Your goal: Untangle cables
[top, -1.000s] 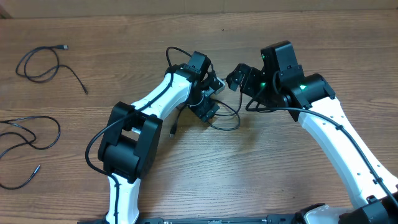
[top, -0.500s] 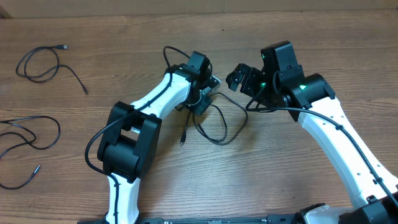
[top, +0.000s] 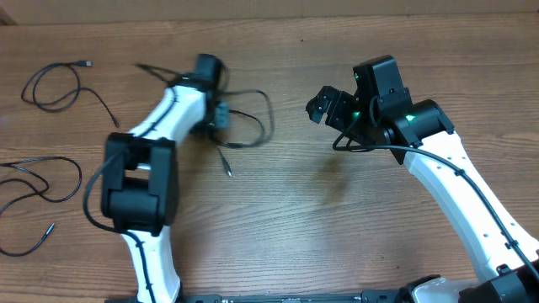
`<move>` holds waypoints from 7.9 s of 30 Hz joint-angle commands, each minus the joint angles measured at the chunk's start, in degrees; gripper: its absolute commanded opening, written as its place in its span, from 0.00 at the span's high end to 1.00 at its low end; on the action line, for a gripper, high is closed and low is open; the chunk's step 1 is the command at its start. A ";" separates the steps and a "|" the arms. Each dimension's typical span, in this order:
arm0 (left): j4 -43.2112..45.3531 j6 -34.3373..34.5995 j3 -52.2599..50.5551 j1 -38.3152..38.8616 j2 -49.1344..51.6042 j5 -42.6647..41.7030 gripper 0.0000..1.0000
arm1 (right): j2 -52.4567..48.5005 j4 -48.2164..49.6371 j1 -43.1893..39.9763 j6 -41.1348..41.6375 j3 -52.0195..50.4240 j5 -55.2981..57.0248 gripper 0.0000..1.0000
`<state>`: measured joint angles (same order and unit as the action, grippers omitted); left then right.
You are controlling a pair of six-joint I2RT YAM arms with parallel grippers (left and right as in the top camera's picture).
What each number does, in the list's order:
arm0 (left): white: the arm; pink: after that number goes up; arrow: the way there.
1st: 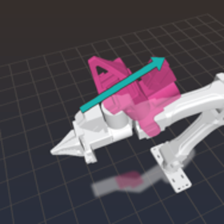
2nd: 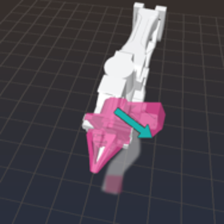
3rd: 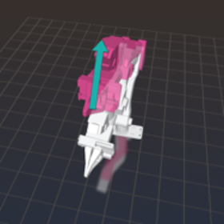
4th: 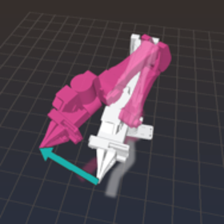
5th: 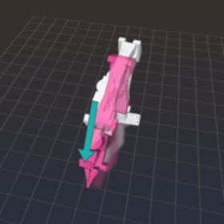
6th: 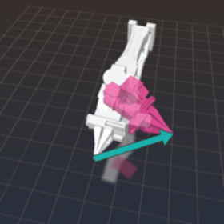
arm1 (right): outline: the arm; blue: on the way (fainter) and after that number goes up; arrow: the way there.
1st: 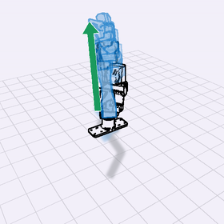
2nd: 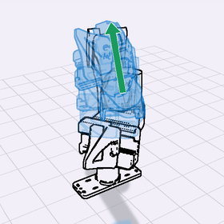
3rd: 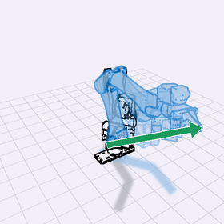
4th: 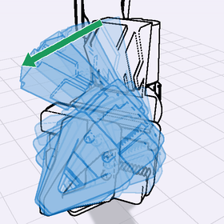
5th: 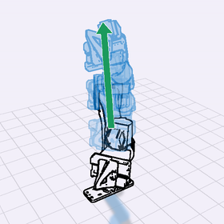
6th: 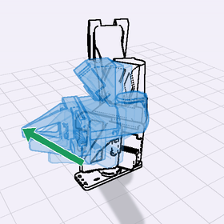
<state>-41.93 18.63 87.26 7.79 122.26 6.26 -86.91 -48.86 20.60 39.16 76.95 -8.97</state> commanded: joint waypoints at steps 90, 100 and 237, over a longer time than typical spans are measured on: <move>-2.93 -1.95 -39.32 -21.24 -94.92 -28.57 0.00 | 0.11 0.28 -0.44 -0.15 0.90 0.39 0.00; -12.28 -1.95 -39.32 -21.24 -97.22 -28.52 0.01 | 0.11 0.28 -0.44 -0.15 0.90 0.39 0.00; 37.75 -16.06 -87.03 -8.59 -122.07 -10.78 0.01 | 0.09 0.28 -0.44 -0.15 0.90 0.39 0.00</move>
<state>-4.27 3.01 0.75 -0.49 0.86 -5.06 -86.91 -48.88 20.60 39.16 76.95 -8.97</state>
